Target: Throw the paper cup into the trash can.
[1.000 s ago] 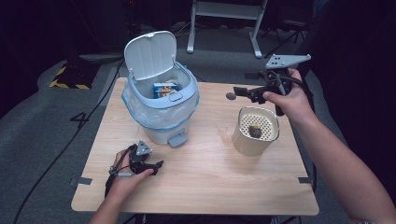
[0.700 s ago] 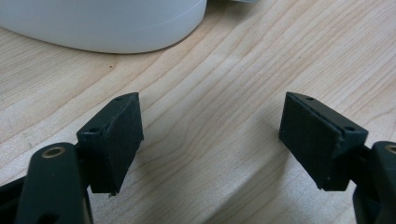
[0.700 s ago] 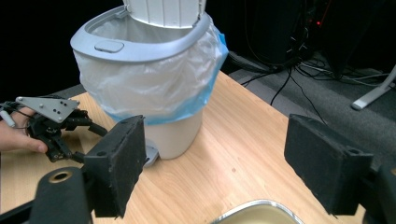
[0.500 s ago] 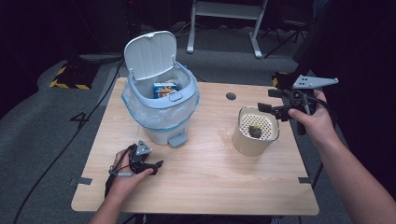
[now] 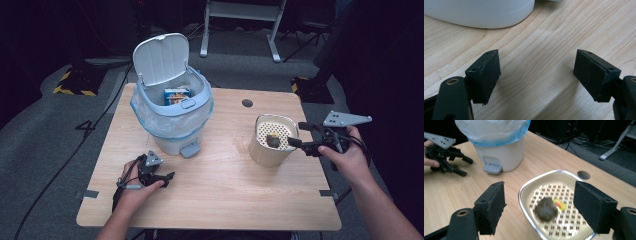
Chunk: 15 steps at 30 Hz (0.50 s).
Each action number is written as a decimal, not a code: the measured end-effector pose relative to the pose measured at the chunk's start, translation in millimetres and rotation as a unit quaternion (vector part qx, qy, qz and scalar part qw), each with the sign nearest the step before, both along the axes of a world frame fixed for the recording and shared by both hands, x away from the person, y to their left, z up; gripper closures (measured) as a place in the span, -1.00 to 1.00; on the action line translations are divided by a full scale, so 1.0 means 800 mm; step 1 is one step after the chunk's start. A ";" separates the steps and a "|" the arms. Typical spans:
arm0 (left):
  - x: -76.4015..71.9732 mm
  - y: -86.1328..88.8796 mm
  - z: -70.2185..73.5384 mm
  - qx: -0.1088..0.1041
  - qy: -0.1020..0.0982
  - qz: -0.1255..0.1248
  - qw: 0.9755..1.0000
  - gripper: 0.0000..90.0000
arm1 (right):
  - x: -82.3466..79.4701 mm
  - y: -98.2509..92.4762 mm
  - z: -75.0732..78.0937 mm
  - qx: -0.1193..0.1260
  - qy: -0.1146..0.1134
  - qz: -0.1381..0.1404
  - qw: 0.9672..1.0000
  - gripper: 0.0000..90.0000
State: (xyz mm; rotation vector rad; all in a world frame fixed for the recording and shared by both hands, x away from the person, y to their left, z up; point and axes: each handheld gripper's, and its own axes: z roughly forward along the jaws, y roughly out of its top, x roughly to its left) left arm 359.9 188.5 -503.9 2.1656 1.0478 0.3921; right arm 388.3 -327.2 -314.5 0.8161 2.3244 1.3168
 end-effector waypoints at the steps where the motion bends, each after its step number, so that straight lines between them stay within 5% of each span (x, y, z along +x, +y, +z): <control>1: 0.000 0.000 0.000 0.000 0.000 0.000 1.000 -0.52 | 0.000 0.000 0.000 0.000 0.000 0.000 1.000 -0.43; 6: 0.000 0.000 0.000 0.000 0.000 0.000 1.000 -0.52 | -0.023 -0.016 -0.031 -0.002 0.006 -0.019 1.000 -0.42; 15: -0.001 0.006 0.000 0.000 -0.002 0.003 1.000 -0.50 | -0.030 -0.025 -0.094 0.021 0.038 -0.023 0.999 -0.42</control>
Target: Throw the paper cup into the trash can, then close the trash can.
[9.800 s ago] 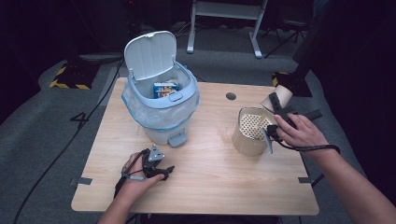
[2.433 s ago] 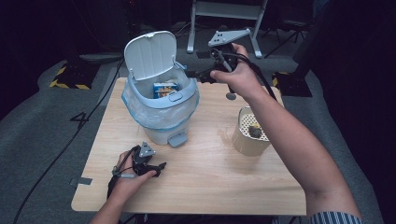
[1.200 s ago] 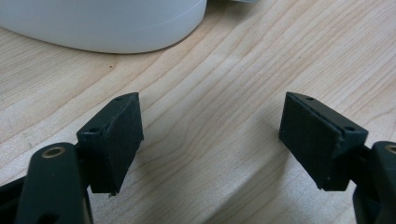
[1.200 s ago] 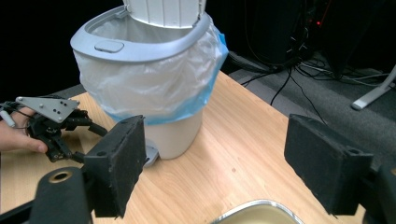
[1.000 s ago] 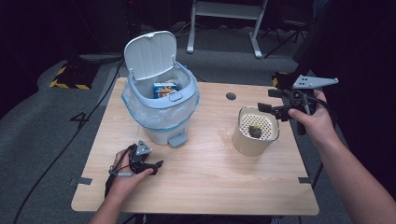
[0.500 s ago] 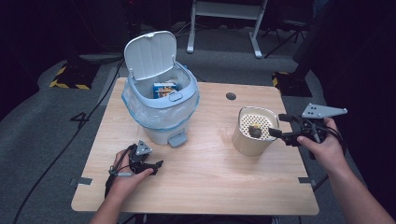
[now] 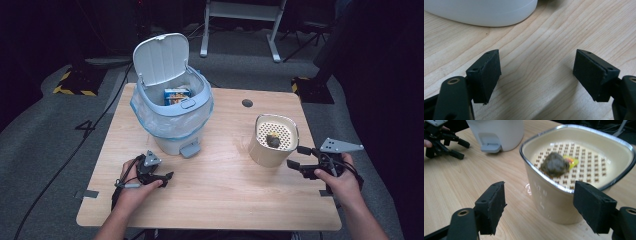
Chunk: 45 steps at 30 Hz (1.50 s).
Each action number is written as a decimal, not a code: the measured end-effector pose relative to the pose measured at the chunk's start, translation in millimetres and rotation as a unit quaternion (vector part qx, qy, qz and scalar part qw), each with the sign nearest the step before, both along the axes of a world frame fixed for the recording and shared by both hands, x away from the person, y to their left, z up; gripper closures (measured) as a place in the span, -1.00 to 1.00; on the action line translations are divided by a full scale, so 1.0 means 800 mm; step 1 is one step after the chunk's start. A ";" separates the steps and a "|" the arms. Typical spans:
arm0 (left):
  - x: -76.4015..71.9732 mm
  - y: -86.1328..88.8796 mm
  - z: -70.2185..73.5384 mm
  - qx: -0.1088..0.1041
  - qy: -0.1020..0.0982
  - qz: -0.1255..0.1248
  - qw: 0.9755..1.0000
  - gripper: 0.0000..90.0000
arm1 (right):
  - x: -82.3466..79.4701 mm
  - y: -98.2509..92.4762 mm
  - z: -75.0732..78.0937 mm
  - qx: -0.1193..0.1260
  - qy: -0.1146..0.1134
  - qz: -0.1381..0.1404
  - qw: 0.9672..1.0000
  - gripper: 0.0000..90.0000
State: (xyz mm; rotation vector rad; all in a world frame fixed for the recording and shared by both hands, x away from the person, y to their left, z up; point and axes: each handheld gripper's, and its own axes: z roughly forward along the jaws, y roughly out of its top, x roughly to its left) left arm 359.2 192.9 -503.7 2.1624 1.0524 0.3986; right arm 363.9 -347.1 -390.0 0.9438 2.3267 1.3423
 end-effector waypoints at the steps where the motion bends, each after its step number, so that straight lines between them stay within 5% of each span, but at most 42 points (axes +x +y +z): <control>1: 0.000 0.001 0.000 -0.001 0.000 0.001 1.000 -0.50 | -0.001 -0.002 -0.017 0.001 0.007 -0.006 1.000 -0.42; 14: -0.006 0.015 0.004 0.018 -0.008 0.010 1.000 -0.39 | 0.010 0.003 -0.095 -0.034 0.024 -0.017 0.999 -0.47; 21: -0.004 0.023 0.011 0.007 -0.008 0.006 1.000 -0.33 | 0.007 0.013 -0.124 -0.052 0.019 -0.009 0.998 -0.55; 26: -0.006 0.026 0.013 0.001 -0.004 0.005 1.000 -0.32 | 0.007 0.015 -0.136 -0.063 0.023 -0.016 0.998 -0.58; 28: -0.007 0.026 0.013 -0.008 0.001 0.006 1.000 -0.31 | 0.007 0.017 -0.143 -0.098 0.033 -0.016 0.995 -0.64; 41: -0.003 0.031 0.017 -0.035 -0.002 0.008 0.999 -0.30 | 0.007 0.016 -0.143 -0.096 0.037 -0.022 0.994 -0.64; 45: -0.005 0.035 0.026 -0.063 0.002 0.001 0.998 -0.27 | 0.007 0.016 -0.143 -0.096 0.037 -0.022 0.994 -0.64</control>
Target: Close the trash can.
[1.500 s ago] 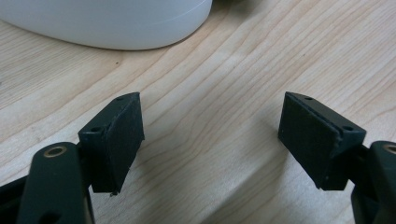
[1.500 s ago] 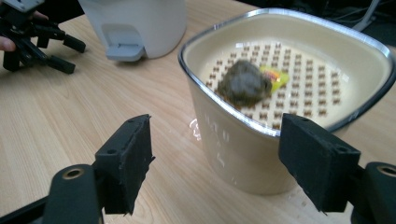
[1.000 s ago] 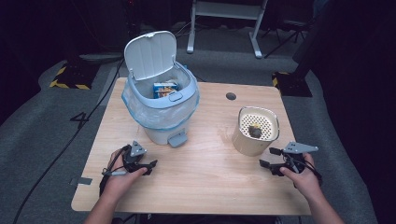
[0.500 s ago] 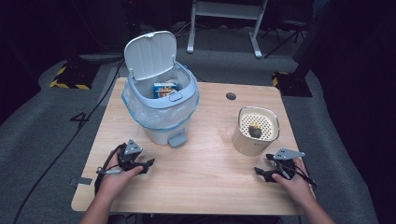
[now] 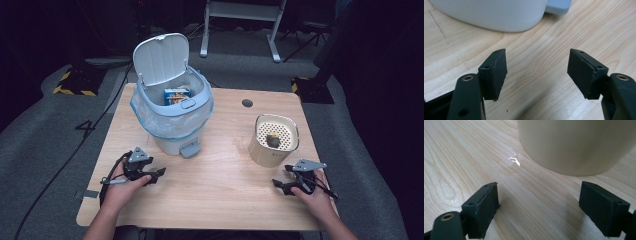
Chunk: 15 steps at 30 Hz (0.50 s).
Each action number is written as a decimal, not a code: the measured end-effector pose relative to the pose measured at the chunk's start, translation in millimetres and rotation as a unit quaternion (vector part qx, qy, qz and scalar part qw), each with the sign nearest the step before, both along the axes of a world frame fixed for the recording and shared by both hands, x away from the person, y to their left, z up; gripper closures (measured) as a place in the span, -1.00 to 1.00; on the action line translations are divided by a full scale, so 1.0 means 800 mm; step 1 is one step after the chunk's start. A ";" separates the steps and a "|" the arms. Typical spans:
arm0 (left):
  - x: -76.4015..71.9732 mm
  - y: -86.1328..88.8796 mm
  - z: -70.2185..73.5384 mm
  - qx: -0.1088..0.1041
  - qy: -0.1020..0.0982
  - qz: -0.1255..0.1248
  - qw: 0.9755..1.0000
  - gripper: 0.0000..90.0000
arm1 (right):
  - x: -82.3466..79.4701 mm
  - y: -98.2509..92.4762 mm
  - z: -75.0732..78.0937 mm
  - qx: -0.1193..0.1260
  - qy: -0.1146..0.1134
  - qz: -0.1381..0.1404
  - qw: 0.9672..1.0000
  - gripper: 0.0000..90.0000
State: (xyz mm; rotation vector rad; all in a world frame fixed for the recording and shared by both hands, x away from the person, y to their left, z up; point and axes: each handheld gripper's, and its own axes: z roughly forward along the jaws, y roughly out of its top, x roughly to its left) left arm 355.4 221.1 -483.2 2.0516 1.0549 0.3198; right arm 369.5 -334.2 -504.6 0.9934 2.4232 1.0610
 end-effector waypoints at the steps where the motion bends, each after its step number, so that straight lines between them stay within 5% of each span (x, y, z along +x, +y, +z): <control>1: 0.000 0.000 0.000 0.000 0.000 0.000 1.000 -0.26 | 0.000 0.000 0.000 0.000 0.000 0.000 1.000 -0.64; 7: -0.004 0.008 0.025 -0.006 -0.011 -0.012 1.000 -0.17 | 0.000 0.000 0.000 0.000 0.000 0.000 1.000 -0.64; 15: -0.006 0.025 0.060 -0.020 -0.024 0.014 0.999 -0.13 | 0.000 -0.001 0.000 0.001 0.000 0.005 1.000 -0.64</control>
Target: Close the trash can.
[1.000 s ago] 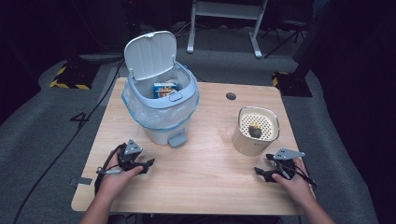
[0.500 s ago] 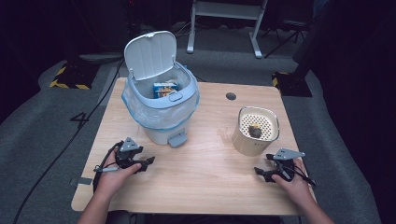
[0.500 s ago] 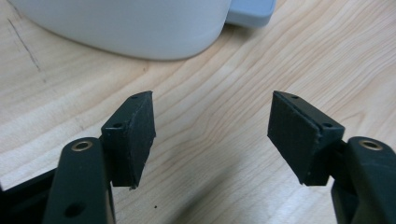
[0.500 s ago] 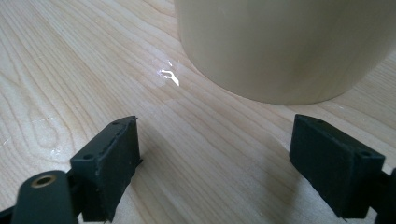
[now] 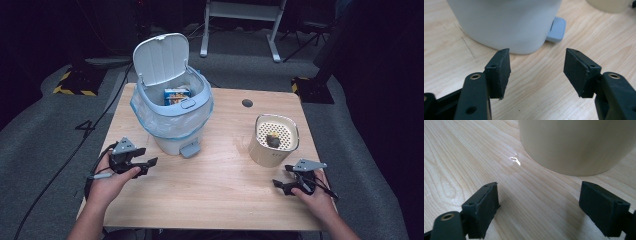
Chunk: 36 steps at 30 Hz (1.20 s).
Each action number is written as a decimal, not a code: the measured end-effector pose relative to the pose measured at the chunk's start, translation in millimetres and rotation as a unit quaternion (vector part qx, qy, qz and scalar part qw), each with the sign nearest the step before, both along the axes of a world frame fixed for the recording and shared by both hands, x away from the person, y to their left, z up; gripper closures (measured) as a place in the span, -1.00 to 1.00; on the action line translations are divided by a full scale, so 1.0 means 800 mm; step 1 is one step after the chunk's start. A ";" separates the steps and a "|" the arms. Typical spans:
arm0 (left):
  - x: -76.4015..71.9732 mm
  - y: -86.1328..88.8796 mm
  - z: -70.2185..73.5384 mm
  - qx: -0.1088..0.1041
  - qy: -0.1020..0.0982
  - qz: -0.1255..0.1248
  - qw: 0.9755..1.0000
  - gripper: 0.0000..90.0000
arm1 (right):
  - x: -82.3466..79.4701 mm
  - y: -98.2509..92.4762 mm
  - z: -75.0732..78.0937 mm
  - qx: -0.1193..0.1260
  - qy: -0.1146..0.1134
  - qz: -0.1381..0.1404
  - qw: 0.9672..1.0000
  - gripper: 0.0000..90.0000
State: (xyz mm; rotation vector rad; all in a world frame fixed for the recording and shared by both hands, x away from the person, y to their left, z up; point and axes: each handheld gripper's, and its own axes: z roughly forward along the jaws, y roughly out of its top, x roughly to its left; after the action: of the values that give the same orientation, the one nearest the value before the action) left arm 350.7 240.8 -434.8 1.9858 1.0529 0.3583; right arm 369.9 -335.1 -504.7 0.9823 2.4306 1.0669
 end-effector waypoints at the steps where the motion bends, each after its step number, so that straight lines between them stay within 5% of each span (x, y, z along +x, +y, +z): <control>1: 0.000 0.003 0.010 -0.005 0.005 0.003 1.000 -0.09 | 0.000 0.000 0.000 0.000 0.000 0.000 1.000 -0.64; 10: 0.002 0.014 0.051 -0.014 0.000 -0.003 1.000 0.06 | 0.000 0.000 0.000 0.000 0.000 0.000 1.000 -0.64; 17: 0.006 0.015 0.083 -0.006 0.000 -0.023 1.000 0.09 | 0.000 0.000 0.000 -0.001 0.000 -0.001 1.000 -0.64; 21: 0.009 0.014 0.100 0.005 -0.005 -0.013 1.000 0.09 | 0.000 0.000 0.000 -0.001 -0.001 -0.001 1.000 -0.64; 26: 0.013 0.017 0.122 -0.025 -0.011 0.003 1.000 0.15 | -0.001 0.000 0.000 0.000 -0.001 -0.002 1.000 -0.64; 36: 0.032 0.026 0.170 -0.032 -0.071 0.023 0.997 0.27 | -0.001 0.000 0.000 0.000 -0.001 -0.004 1.000 -0.63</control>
State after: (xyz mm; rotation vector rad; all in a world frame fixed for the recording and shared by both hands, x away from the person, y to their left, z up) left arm 376.3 261.8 -299.1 1.8531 1.0089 0.4773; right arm 368.8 -334.9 -504.7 0.9884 2.4236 1.0650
